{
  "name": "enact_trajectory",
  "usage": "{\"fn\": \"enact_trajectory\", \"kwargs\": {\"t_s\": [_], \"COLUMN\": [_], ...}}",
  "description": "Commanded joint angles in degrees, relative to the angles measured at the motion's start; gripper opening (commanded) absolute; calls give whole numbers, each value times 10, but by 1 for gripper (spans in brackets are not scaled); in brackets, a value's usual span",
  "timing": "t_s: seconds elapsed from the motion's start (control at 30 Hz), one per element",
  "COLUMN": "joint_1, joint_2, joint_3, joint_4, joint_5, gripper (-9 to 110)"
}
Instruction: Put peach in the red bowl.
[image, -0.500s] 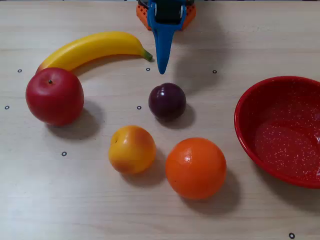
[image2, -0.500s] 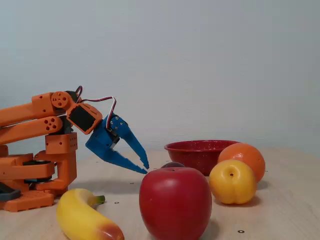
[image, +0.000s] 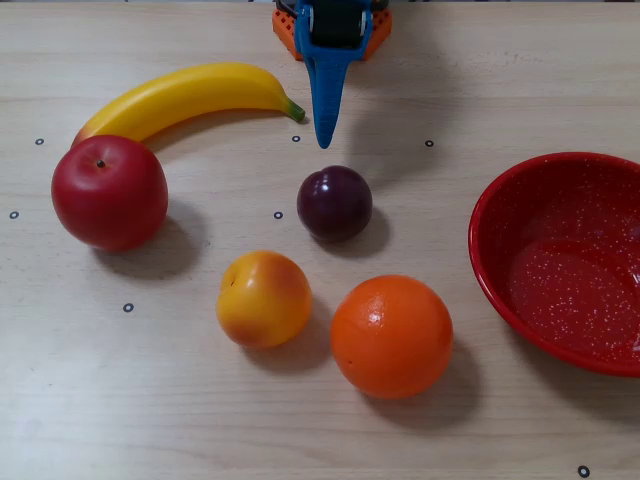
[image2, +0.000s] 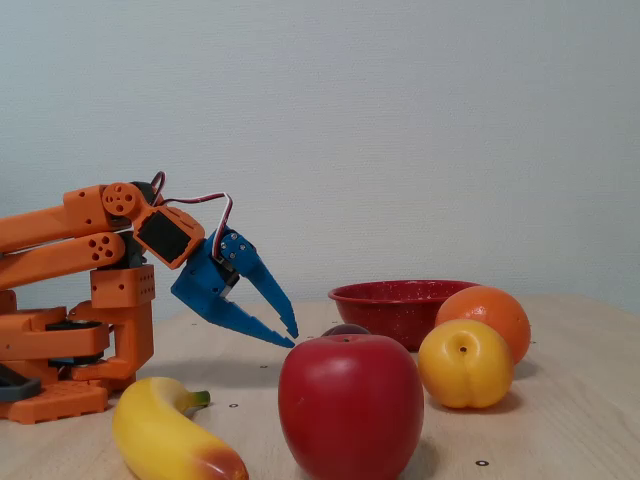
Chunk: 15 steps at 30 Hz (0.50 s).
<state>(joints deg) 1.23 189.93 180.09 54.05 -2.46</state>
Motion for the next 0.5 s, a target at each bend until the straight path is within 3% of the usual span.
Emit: {"fn": "enact_trajectory", "kwargs": {"t_s": [0.0,0.47], "joint_1": [-12,-12], "joint_2": [9,9], "joint_3": [16,16], "joint_4": [-23,-23], "joint_5": [4,-1], "gripper": [0,0]}}
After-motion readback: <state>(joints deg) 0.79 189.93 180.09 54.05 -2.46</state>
